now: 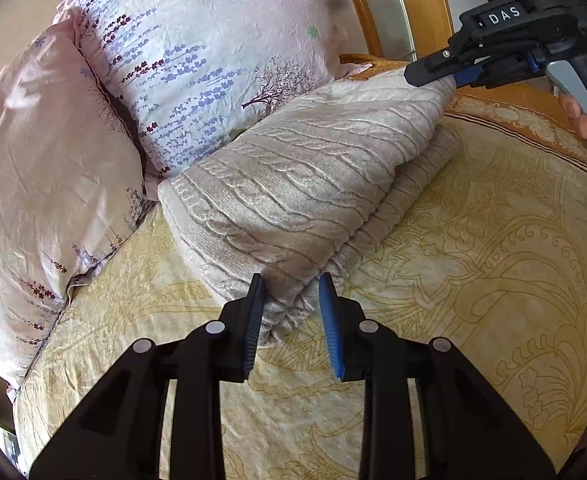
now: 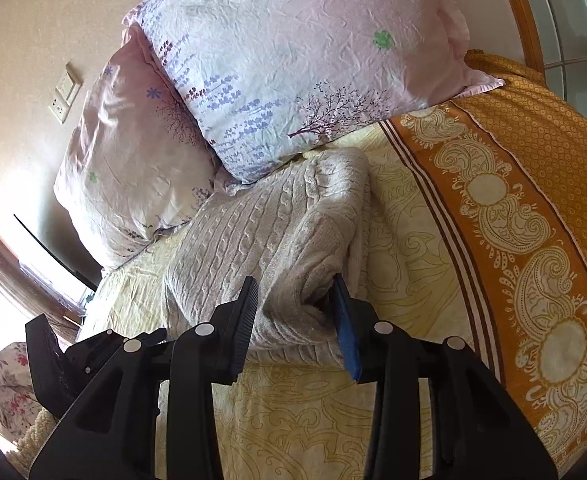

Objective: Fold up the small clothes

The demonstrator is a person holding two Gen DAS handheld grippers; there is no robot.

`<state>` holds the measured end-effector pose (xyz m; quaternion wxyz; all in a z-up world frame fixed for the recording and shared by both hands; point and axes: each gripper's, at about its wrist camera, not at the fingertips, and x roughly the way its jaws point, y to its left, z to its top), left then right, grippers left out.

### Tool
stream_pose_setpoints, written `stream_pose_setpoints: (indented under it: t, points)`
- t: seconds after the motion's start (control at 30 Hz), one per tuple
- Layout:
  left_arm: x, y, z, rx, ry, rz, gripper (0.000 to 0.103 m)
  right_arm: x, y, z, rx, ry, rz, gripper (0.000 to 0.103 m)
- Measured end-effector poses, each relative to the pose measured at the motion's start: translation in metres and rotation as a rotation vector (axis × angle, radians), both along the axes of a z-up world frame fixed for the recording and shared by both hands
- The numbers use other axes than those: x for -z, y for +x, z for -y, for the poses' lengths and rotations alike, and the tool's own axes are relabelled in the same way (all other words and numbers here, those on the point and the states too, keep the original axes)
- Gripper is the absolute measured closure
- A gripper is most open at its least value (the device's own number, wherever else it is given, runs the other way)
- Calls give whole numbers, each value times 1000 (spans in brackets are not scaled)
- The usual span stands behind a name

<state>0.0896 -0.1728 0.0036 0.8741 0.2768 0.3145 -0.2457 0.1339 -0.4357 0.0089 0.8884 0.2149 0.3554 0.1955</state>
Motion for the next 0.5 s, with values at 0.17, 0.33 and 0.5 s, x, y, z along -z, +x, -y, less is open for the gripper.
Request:
stream_pose_setpoints:
  t: [0.17, 0.33, 0.5]
  points:
    - [2, 7, -1, -16, 3, -16, 87, 2, 0, -3, -8, -31, 2, 73]
    - [-1, 14, -6, -42, -49, -54, 92, 6, 1, -3, -6, -28, -1, 80]
    - [-10, 20, -17, -80, -165, -95, 96, 2, 0, 1, -1, 10, 6, 86]
